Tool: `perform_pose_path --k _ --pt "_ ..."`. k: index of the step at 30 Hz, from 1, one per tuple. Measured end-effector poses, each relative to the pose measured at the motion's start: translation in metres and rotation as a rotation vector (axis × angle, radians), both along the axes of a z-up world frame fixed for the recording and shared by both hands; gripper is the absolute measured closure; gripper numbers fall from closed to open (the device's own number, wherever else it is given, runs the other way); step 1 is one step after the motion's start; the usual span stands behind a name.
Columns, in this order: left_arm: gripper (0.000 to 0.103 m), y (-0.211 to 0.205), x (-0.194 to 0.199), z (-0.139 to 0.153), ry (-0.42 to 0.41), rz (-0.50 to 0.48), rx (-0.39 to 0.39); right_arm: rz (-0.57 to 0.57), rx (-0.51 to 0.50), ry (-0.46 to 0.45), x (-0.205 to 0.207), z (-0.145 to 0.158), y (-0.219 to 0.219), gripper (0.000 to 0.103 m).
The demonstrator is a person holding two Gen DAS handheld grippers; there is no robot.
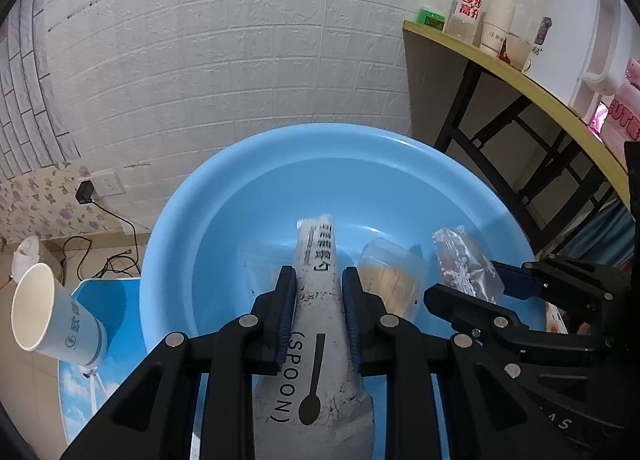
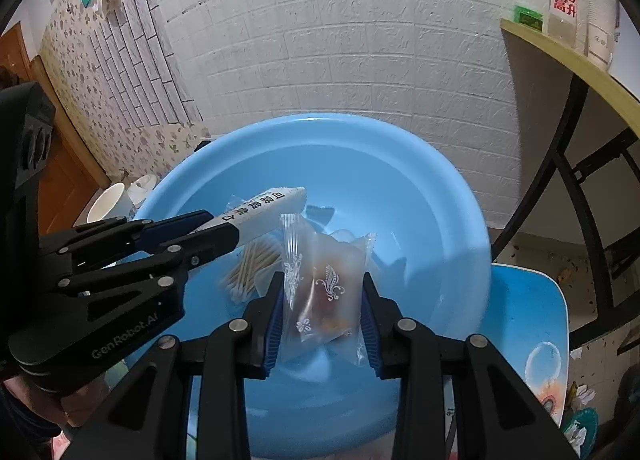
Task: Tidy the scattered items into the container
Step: 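Carry both packets over the blue basin and open both grippers to drop them, then withdraw both grippers from the basin toward the remaining table items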
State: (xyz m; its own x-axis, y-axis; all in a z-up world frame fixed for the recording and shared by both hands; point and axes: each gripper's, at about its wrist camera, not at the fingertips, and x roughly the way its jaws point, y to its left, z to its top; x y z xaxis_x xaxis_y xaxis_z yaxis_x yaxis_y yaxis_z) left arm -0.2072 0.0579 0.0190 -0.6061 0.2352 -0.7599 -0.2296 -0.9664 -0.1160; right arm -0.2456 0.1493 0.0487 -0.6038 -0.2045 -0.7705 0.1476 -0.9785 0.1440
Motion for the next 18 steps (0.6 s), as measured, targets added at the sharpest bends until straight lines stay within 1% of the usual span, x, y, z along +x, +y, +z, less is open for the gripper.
perform_pose_path --k 1,3,5,7,9,11,14,18 --pt "0.08 0.0 -0.001 -0.001 -0.002 -0.002 -0.002 0.001 0.005 0.001 -0.003 -0.001 0.002 0.068" --pt "0.071 0.0 -0.002 -0.003 -0.009 -0.005 -0.005 0.003 0.01 0.001 -0.006 0.0 0.0 0.068" --pt "0.069 0.0 -0.001 -0.003 -0.001 -0.007 -0.01 0.005 0.016 -0.001 -0.007 -0.001 -0.002 0.067" --pt "0.069 -0.002 0.0 -0.003 0.003 -0.008 -0.011 -0.001 0.023 -0.003 -0.007 -0.001 -0.003 0.062" --pt "0.064 -0.003 0.001 -0.002 0.009 -0.005 -0.015 -0.012 0.026 -0.008 -0.008 -0.001 -0.002 0.057" --pt "0.053 -0.003 0.003 -0.001 0.019 0.011 -0.025 -0.022 0.028 -0.015 -0.008 -0.003 0.0 0.054" --pt "0.051 -0.008 0.007 -0.001 0.008 0.013 -0.004 -0.021 0.027 -0.015 -0.006 -0.002 0.001 0.054" --pt "0.048 -0.009 0.013 0.003 0.016 0.02 -0.01 -0.027 0.049 -0.009 -0.001 0.003 0.0 0.047"
